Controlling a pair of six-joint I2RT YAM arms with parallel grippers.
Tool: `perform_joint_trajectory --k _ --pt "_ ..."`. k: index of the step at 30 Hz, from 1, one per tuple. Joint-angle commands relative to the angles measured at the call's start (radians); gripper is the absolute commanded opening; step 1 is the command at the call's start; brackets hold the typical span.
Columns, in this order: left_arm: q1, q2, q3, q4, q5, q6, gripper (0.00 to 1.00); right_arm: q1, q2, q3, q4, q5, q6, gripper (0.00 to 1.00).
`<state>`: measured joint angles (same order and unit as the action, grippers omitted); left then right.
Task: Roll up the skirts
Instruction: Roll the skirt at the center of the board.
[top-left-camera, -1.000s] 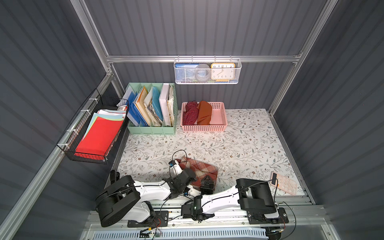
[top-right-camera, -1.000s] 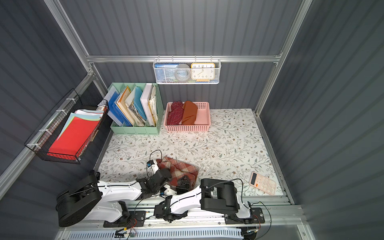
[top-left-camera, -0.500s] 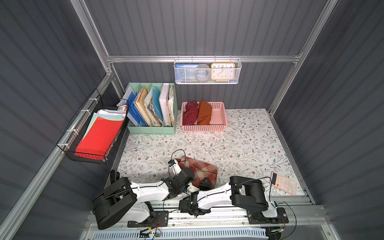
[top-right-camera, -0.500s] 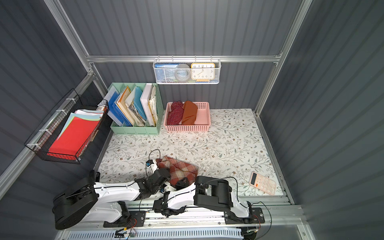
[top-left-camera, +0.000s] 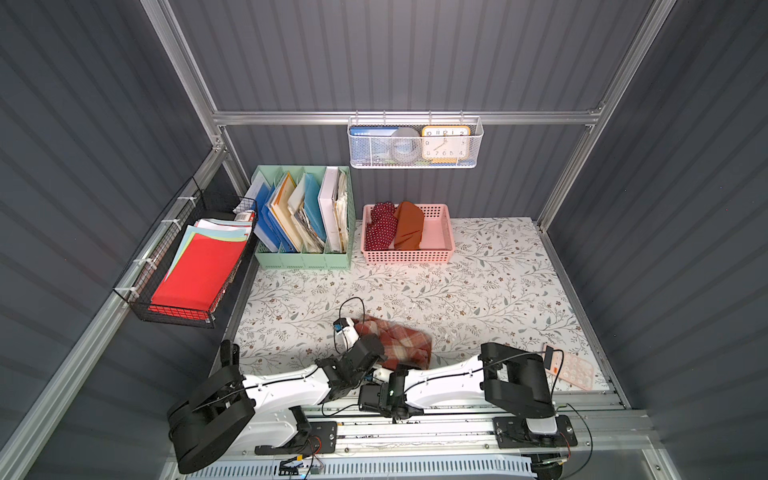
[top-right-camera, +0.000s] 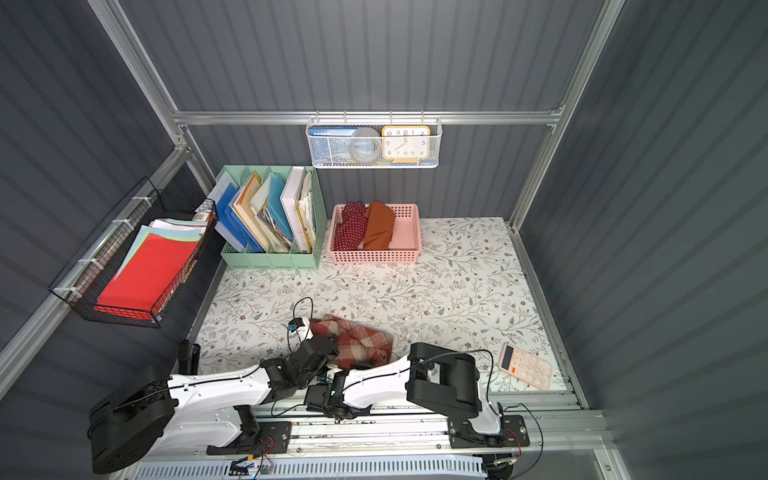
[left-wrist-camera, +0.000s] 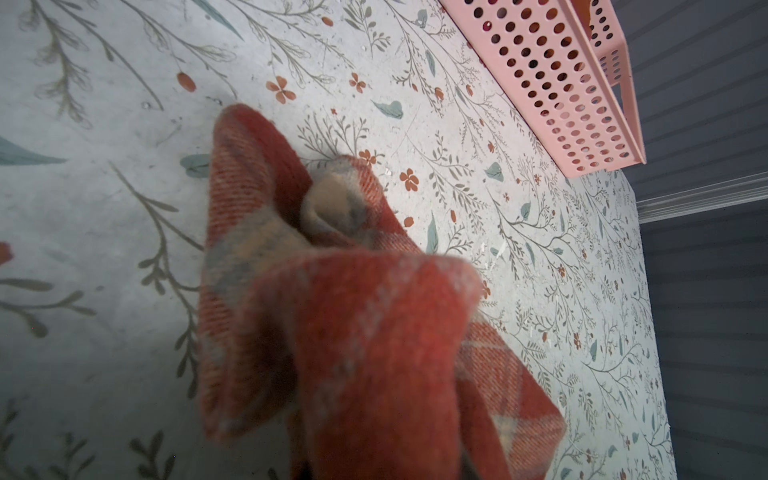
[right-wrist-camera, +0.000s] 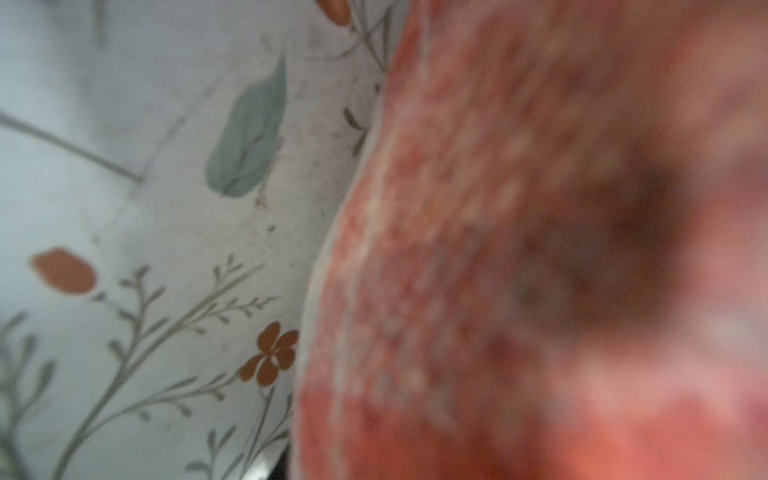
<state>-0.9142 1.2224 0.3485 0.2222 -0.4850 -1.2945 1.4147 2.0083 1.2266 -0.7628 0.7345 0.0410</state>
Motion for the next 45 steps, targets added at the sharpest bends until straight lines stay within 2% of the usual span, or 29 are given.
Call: perform_joint_trajectory --k 1,2,3,6,8,16,19,21,22,25,28,29,31,37,41,45 --pt "-0.013 -0.069 -0.031 -0.104 0.054 0.010 0.43 -0.120 0.100 -0.031 0.026 -0.413 0.099 0.00" --pt "-0.001 -0.096 -0.024 -0.137 0.049 0.012 0.60 -0.122 0.102 -0.029 0.023 -0.441 0.096 0.00" --pt "0.018 -0.136 -0.011 -0.172 0.043 0.027 0.72 -0.124 0.100 -0.030 0.024 -0.465 0.094 0.00" --pt "0.115 -0.256 0.039 -0.287 0.049 0.127 0.91 -0.137 0.079 -0.031 0.028 -0.522 0.095 0.00" --pt "0.182 -0.320 0.091 -0.376 0.044 0.188 0.99 -0.144 0.072 -0.033 0.037 -0.561 0.097 0.00" --pt "0.293 -0.389 0.221 -0.522 -0.050 0.317 1.00 -0.204 0.049 -0.065 0.117 -0.817 0.094 0.00" --pt "0.317 -0.435 0.272 -0.556 -0.113 0.378 1.00 -0.277 0.018 -0.101 0.184 -1.035 0.107 0.00" --pt "0.323 -0.453 0.306 -0.568 -0.141 0.416 1.00 -0.357 0.007 -0.135 0.263 -1.255 0.127 0.00" --pt "0.324 -0.456 0.314 -0.576 -0.144 0.423 1.00 -0.390 0.009 -0.146 0.299 -1.328 0.146 0.00" --pt "0.324 -0.459 0.298 -0.574 -0.105 0.406 1.00 -0.502 0.031 -0.186 0.471 -1.602 0.226 0.00" --pt "0.323 -0.466 0.225 -0.519 -0.018 0.372 1.00 -0.594 0.074 -0.258 0.767 -1.810 0.415 0.00" --pt "0.323 -0.464 0.195 -0.492 0.012 0.352 1.00 -0.619 0.092 -0.286 0.873 -1.832 0.497 0.00" --pt "0.323 -0.450 0.151 -0.433 0.074 0.333 0.99 -0.654 0.124 -0.299 0.912 -1.839 0.549 0.00" --pt "0.321 -0.351 0.026 -0.273 0.215 0.223 1.00 -0.648 0.123 -0.261 0.580 -1.572 0.381 0.00" --pt "0.318 -0.316 -0.094 -0.069 0.294 0.149 1.00 -0.637 0.122 -0.254 0.549 -1.518 0.390 0.00" --pt "0.295 -0.304 -0.126 0.052 0.264 0.131 1.00 -0.639 0.137 -0.240 0.542 -1.522 0.400 0.02"
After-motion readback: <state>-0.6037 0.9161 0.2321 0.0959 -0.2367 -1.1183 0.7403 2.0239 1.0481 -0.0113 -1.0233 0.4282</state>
